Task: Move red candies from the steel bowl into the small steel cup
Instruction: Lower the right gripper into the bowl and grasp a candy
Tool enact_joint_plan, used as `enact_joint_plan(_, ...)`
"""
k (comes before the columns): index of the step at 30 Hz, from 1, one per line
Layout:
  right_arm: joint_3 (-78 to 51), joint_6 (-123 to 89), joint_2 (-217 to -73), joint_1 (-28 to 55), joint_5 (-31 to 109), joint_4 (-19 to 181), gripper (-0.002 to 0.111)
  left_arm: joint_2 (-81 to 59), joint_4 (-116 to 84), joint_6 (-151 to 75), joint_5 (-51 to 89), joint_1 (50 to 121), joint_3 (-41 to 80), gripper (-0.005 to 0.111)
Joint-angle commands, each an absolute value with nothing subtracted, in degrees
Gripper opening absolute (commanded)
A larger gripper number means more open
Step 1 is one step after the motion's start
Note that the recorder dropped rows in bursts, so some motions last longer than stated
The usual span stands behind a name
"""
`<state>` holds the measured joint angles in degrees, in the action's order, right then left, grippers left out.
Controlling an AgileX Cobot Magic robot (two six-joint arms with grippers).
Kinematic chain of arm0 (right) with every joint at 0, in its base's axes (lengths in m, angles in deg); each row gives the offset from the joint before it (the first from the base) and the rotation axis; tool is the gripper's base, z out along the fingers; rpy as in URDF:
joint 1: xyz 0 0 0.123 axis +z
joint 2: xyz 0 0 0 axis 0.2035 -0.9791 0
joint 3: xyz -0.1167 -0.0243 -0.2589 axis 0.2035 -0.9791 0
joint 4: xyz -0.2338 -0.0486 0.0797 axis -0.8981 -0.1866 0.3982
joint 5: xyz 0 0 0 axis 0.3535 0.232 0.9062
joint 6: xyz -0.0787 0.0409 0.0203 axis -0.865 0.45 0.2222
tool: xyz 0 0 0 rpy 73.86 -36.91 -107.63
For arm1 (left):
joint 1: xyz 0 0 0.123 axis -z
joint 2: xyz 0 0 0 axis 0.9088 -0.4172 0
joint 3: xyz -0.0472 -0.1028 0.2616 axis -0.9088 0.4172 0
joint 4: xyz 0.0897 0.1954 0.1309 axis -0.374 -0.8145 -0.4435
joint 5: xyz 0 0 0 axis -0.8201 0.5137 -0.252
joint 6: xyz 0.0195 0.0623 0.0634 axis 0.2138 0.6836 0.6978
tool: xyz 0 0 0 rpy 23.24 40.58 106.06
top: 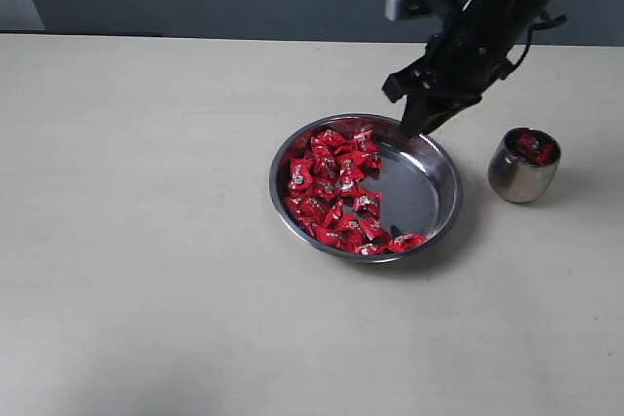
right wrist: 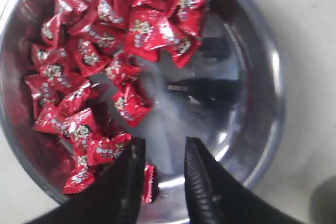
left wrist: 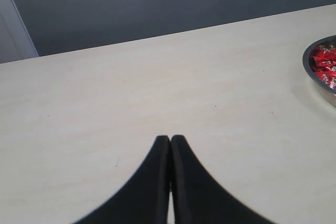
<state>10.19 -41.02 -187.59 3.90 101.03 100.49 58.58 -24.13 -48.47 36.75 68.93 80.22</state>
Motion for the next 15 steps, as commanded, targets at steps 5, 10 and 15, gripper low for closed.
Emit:
enact_joint_plan(5,10.31,-43.56,-195.57,10.01,97.76,99.17,0.042,58.83,-24.1,-48.79,36.55,69.53,80.16,0.0)
enact_joint_plan(10,10.31,-43.56,-196.25,10.01,105.07,99.04,0.042,58.83,-24.1,-48.79,36.55,69.53,80.16,0.0)
enact_joint_plan(15,10.31,-43.56,-196.58,10.01,107.99,101.46,0.042,58.83,-24.1,-48.79,36.55,69.53,80.16,0.0)
